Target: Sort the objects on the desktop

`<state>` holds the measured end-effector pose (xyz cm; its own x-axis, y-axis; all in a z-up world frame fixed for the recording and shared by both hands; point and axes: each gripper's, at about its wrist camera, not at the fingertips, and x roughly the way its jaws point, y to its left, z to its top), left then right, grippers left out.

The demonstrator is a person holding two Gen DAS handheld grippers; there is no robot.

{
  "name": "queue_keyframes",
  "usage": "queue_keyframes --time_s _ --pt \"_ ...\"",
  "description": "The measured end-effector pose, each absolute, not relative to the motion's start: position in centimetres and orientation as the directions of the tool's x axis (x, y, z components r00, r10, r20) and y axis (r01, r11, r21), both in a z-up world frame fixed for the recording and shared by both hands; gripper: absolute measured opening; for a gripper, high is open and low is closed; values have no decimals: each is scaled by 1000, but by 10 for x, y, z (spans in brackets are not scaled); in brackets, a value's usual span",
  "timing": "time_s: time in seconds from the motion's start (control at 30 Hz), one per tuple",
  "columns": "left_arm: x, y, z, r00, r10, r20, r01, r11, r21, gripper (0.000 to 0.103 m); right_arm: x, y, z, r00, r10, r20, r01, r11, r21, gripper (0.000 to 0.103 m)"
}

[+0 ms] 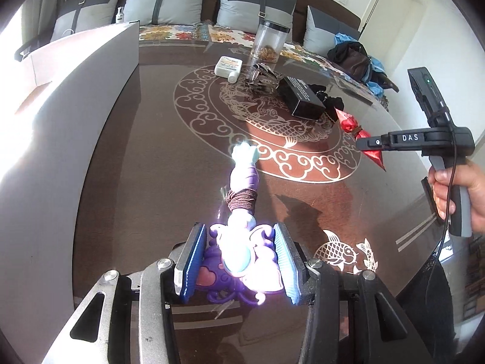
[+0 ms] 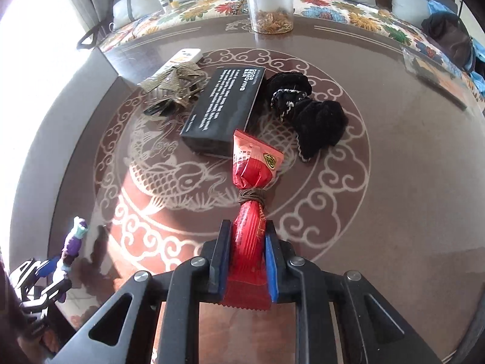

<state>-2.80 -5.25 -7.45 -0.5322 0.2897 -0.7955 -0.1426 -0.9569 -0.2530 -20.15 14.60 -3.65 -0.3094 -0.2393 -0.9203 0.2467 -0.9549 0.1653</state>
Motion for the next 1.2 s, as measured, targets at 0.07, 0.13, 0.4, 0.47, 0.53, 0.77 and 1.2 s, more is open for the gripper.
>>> queue_keyframes --time_s 0.07,0.13,0.4,0.47,0.53,0.77,1.2 --pt "-25 -51 -69 -545 310 -779 -155 -950 -270 46 -173 155 -28 -300 -276 -913 239 -948 208 20" --pt "-20 -52 -68 -548 315 -775 -161 -949 -271 46 -148 164 -22 -299 -309 -903 225 -942 249 20" --pt "8 -80 -41 -594 350 -725 -131 -931 -342 45 -91 156 -5 -332 -385 -861 208 -920 331 21" --pt "15 -98 -16 -634 361 -684 -122 -920 -372 45 -91 136 7 -342 -400 -850 244 -912 331 21" --pt "19 -123 10 -686 331 -648 -100 -925 -366 45 -94 108 24 -351 -437 -828 299 -890 343 21" --pt "13 -254 36 -743 104 -661 138 -942 -305 45 -112 -53 83 -302 -626 -719 549 -731 406 21" --pt "15 -316 -40 -548 -91 -831 372 -917 -145 62 -112 -245 22 -173 -563 -808 691 -654 308 51"
